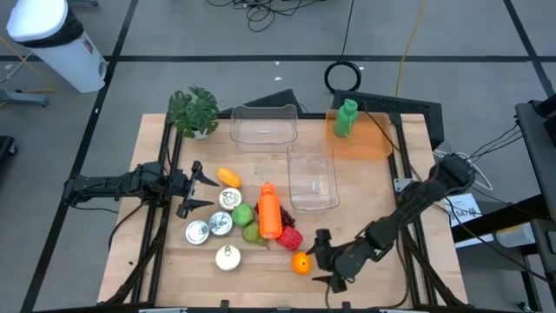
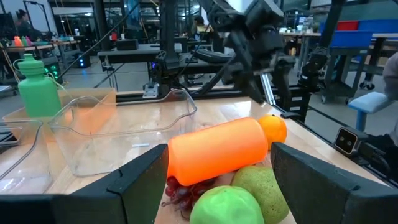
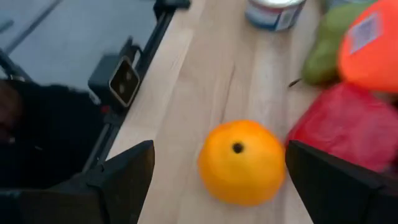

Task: Pick & Place Food Item
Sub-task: Put the orange into the top transparent bin

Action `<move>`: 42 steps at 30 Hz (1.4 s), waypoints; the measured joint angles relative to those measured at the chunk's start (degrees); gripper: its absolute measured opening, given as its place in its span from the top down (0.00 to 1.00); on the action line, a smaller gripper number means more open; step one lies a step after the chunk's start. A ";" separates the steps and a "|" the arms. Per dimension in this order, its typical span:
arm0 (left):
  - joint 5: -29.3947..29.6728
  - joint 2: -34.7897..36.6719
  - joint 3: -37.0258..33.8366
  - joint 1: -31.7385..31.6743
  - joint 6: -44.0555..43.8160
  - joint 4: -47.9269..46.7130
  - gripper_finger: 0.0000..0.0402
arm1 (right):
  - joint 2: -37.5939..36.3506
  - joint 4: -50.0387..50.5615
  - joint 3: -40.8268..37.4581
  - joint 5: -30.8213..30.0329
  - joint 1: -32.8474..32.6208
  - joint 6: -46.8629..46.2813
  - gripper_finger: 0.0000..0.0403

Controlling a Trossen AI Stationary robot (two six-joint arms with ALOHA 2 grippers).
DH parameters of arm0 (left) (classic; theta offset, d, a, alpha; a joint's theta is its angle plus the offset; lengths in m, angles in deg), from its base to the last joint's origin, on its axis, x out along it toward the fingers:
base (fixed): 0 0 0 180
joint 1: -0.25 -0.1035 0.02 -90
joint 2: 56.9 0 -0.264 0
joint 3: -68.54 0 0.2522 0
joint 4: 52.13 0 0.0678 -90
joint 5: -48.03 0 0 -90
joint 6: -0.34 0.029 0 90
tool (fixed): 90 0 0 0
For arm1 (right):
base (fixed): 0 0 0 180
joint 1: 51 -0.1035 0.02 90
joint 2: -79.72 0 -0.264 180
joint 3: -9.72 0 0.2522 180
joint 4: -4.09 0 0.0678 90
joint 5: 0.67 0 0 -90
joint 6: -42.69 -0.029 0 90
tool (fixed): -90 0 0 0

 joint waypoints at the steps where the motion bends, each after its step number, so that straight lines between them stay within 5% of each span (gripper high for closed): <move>1: 0.02 -0.01 0.00 0.00 0.01 -0.01 0.27 | 0.66 0.20 0.14 0.40 0.33 0.08 0.14; 15: 0.00 -0.01 0.00 0.00 0.00 -0.01 0.27 | 1.87 1.71 -0.26 1.56 3.83 -1.62 0.14; 28: 0.00 -0.01 0.00 0.00 0.00 -0.01 0.27 | 7.04 -7.32 -0.33 1.18 2.58 0.49 0.14; 36: 0.00 0.00 0.00 0.00 0.01 -0.02 0.27 | 9.89 -9.73 -0.33 -5.23 2.69 1.28 0.14; 42: 0.00 -0.01 0.00 0.00 0.00 -0.03 0.27 | 9.89 -9.07 -0.33 -6.12 2.67 -4.72 0.25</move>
